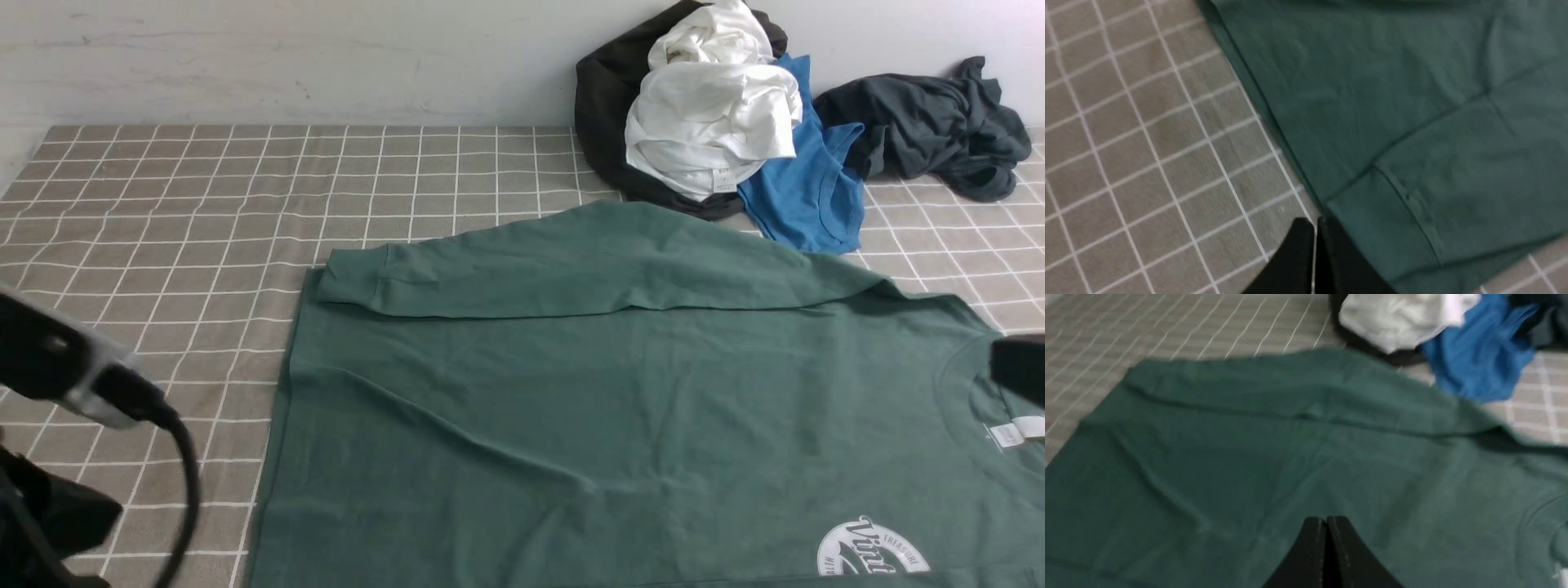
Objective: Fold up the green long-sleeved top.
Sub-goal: Use the left arm to clamp the cuff closest to it
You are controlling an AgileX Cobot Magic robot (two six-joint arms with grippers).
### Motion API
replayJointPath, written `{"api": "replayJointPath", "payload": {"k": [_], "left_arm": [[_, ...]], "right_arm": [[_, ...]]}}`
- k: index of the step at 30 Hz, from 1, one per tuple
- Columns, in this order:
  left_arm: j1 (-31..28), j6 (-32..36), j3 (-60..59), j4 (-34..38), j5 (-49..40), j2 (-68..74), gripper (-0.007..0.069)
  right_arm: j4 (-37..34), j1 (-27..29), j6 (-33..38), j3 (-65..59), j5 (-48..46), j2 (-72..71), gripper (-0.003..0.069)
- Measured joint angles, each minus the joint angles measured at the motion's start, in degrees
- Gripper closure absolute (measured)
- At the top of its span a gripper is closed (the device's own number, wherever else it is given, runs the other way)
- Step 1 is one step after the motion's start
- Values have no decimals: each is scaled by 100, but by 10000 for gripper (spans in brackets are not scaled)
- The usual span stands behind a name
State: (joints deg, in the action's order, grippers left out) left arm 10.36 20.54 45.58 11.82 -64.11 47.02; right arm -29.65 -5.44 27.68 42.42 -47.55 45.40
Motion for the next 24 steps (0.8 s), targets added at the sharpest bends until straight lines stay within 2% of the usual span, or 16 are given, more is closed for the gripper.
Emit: {"api": "replayJointPath", "payload": {"k": [2, 5, 8, 9, 11, 12, 13, 16, 24], "left_arm": [[670, -74, -71, -176, -211, 361, 605], [1270, -101, -277, -197, -268, 784, 556], [1752, -133, -611, -197, -143, 1277, 453], [1790, -133, -628, -197, -122, 1344, 446], [1903, -155, -766, -197, 304, 1844, 341], [1902, -155, -766, -197, 304, 1844, 341], [1909, -157, -771, -197, 719, 2206, 280], [1909, -157, -771, -197, 1340, 2672, 210], [1909, -99, -771, -397, 2433, 3654, 188]], "right_arm": [[67, -354, 12, 441, -901, 488, 673], [87, -787, 15, 630, -1616, 818, 673], [230, -1144, 15, 643, -2257, 1026, 673], [240, -1174, 15, 643, -2271, 1031, 673], [351, -1289, 15, 651, -2348, 1046, 673], [354, -1286, 15, 651, -2354, 1046, 673], [386, -1316, 15, 651, -2359, 1048, 673], [390, -1319, 15, 651, -2359, 1059, 673], [405, -1319, 15, 651, -2340, 1059, 673]]}}
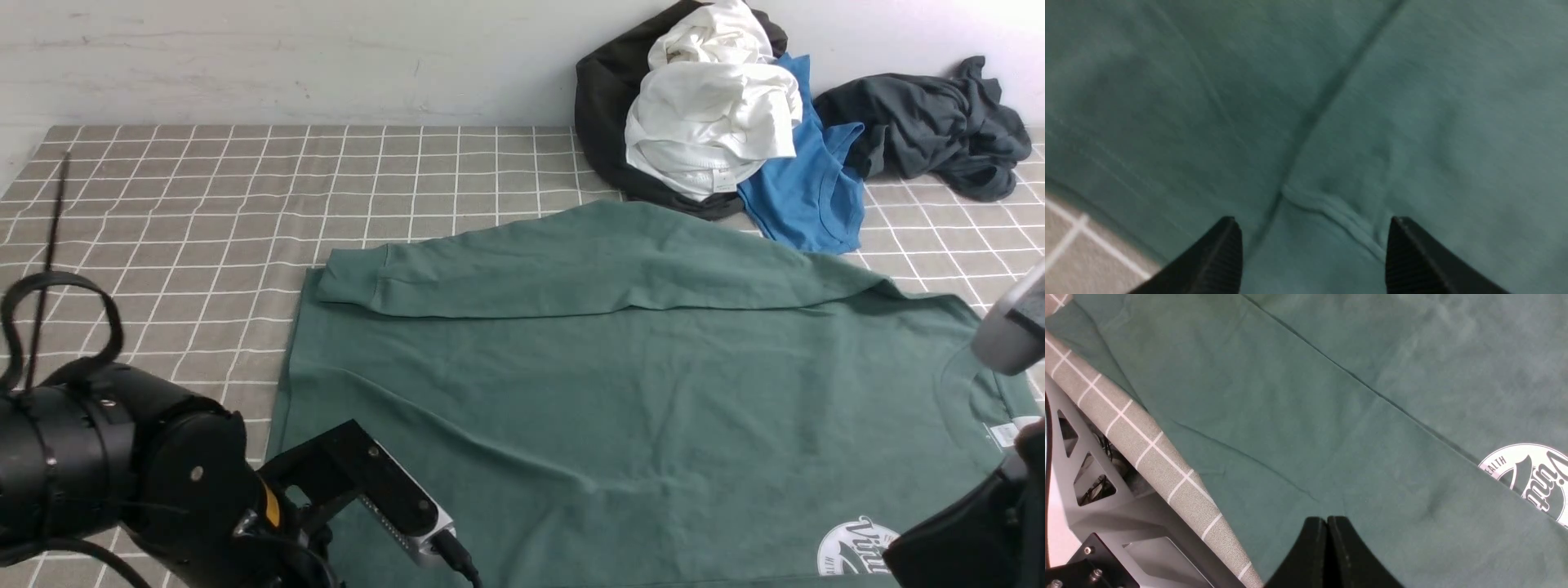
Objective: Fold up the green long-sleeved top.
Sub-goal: Use the left arm to clamp the cuff closest to it, then use the left arm to drag and place the cuff at the centered position on the left edge of the fabric
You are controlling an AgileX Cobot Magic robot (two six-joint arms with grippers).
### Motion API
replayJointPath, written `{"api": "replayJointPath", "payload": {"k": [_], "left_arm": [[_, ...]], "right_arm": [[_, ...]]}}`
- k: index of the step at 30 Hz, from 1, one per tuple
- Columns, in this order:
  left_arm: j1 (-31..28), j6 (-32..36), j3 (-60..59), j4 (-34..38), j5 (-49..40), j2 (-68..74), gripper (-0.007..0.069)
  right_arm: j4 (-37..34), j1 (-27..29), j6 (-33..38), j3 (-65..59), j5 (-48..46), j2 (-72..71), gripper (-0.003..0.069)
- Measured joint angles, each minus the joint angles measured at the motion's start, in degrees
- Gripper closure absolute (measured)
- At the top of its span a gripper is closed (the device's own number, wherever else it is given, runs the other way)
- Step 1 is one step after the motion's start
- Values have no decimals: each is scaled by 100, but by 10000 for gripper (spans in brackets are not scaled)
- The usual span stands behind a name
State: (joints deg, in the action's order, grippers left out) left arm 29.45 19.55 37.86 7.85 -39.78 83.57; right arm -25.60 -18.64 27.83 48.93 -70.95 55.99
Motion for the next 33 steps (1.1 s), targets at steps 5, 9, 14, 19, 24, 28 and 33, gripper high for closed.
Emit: {"api": "replayJointPath", "payload": {"k": [5, 9, 14, 19, 24, 28, 33], "left_arm": [[0, 5, 13, -80, 173, 568, 193], [0, 5, 58, 5, 147, 651, 247], [24, 5, 87, 188, 49, 678, 430], [29, 5, 357, 139, -411, 715, 588], [29, 5, 793, 93, -938, 732, 599], [29, 5, 1247, 40, -1334, 732, 599], [29, -1, 1931, -167, -1686, 739, 599]], "right_arm": [[0, 0, 0, 0, 129, 0, 673], [0, 0, 0, 0, 165, 0, 673], [0, 0, 0, 0, 226, 0, 673], [0, 0, 0, 0, 238, 0, 673], [0, 0, 0, 0, 238, 0, 673], [0, 0, 0, 0, 238, 0, 673], [26, 0, 0, 0, 238, 0, 673]]}}
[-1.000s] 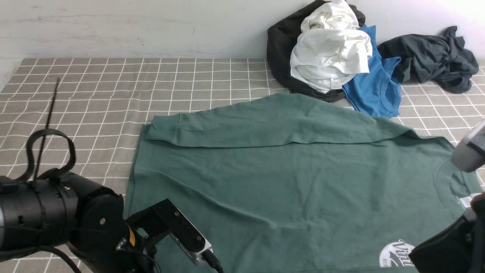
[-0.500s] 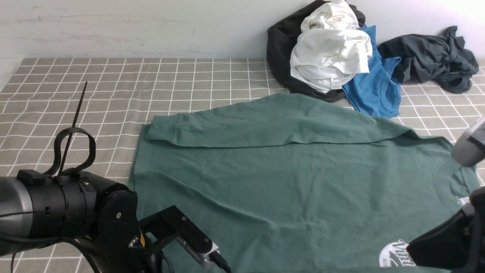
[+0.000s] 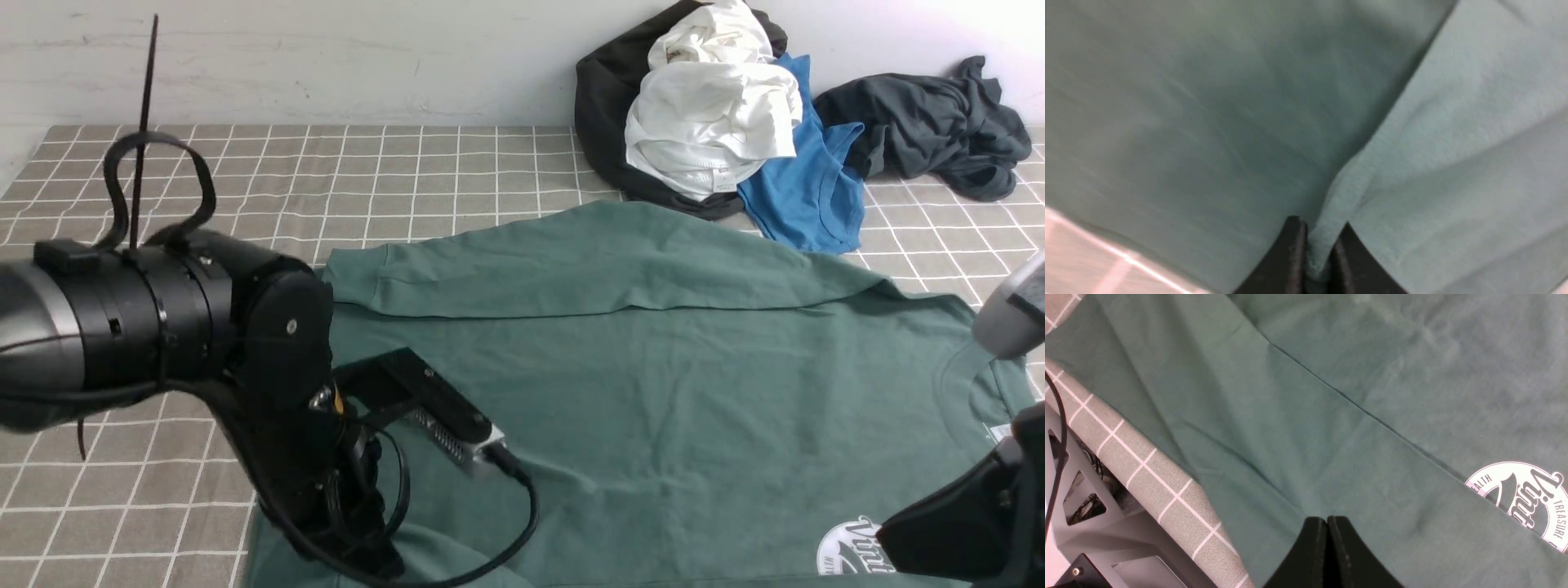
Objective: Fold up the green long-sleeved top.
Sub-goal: Use the left arm to drag and place the cuff at the centered position on the left edge of the fabric
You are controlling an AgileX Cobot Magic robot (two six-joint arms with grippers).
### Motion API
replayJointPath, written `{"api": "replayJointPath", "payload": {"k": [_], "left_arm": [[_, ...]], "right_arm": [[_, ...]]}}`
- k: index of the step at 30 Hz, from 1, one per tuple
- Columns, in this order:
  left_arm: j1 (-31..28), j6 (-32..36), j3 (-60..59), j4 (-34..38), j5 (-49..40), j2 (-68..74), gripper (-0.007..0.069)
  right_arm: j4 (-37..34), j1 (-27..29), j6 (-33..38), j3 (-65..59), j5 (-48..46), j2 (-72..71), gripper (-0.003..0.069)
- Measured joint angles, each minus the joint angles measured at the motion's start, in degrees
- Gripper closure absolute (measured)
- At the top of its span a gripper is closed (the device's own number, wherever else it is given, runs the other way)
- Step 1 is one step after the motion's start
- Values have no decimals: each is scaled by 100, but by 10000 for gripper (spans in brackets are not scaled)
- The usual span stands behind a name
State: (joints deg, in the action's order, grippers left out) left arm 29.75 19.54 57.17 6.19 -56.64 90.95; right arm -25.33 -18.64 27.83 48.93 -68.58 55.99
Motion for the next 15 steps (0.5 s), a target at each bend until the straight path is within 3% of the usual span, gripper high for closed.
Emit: {"api": "replayJointPath", "payload": {"k": [7, 15], "left_arm": [[-120, -4, 1094, -392, -205, 134, 599], [-798, -24, 1821, -252, -309, 1102, 599]], "right_arm": [[234, 0, 0, 0, 100, 0, 673], [353, 0, 0, 0, 246, 0, 673]]}}
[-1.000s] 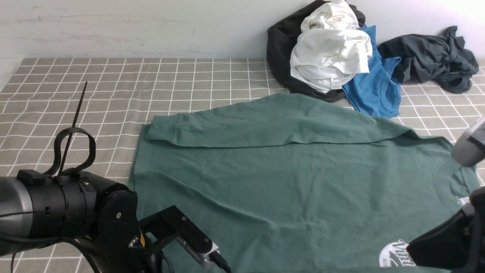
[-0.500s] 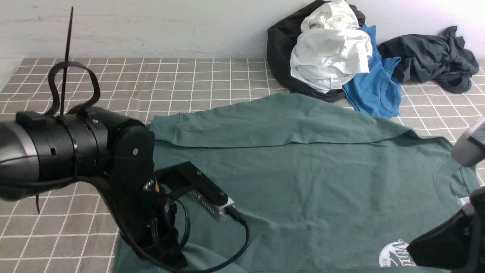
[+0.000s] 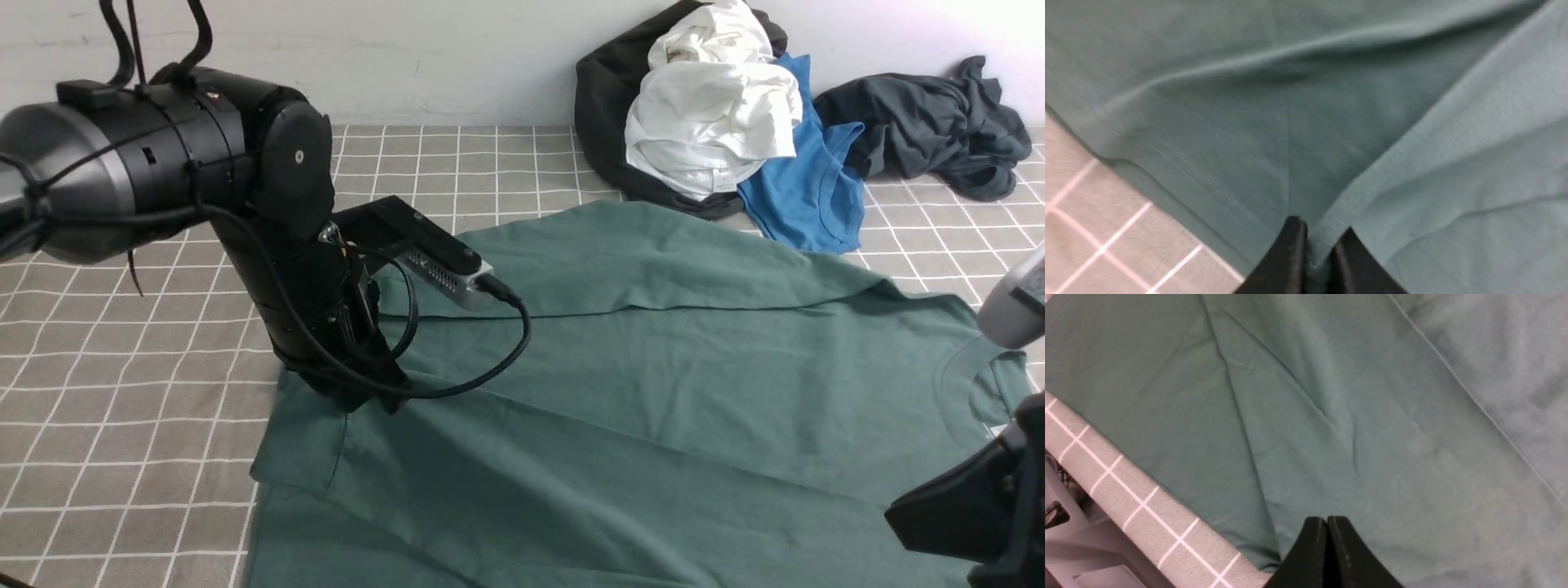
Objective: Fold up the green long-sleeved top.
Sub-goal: Use the left arm to drag and place the cuff at the centered position on the left edge of the fabric
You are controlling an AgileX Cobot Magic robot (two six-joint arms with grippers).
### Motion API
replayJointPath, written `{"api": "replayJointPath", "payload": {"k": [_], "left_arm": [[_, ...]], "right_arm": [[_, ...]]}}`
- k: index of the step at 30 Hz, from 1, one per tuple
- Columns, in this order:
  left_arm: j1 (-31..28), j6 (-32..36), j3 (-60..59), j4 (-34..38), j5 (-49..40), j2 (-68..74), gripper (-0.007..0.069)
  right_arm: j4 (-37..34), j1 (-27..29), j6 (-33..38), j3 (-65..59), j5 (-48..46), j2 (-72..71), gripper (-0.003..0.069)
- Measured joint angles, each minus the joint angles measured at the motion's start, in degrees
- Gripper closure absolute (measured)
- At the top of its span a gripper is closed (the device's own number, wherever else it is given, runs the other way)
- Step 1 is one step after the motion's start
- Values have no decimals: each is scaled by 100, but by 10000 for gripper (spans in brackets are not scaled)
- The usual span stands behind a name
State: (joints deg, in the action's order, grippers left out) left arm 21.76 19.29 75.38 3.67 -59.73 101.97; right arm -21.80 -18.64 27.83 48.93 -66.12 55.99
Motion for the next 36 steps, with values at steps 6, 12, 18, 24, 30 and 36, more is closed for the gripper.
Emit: {"api": "replayJointPath", "payload": {"k": [6, 12, 18, 24, 30, 36], "left_arm": [[-239, 0, 0, 58, 168, 606, 586], [-453, -107, 314, 89, 306, 804, 438], [-739, -259, 1104, 172, 306, 818, 208], [-1115, -277, 1692, 294, 298, 1080, 137], [-1243, -185, 1930, 677, 25, 1645, 136], [-1306, -774, 1935, 555, 703, 1949, 136]], "right_arm": [[341, 0, -158, 0, 83, 30, 673], [669, 0, -385, 0, 364, 336, 673], [840, 0, -456, 123, 740, 890, 673], [876, 0, -456, 475, 820, 1299, 673], [876, 0, -456, 669, 879, 1489, 673], [876, 0, -458, 681, 925, 1575, 673]]}}
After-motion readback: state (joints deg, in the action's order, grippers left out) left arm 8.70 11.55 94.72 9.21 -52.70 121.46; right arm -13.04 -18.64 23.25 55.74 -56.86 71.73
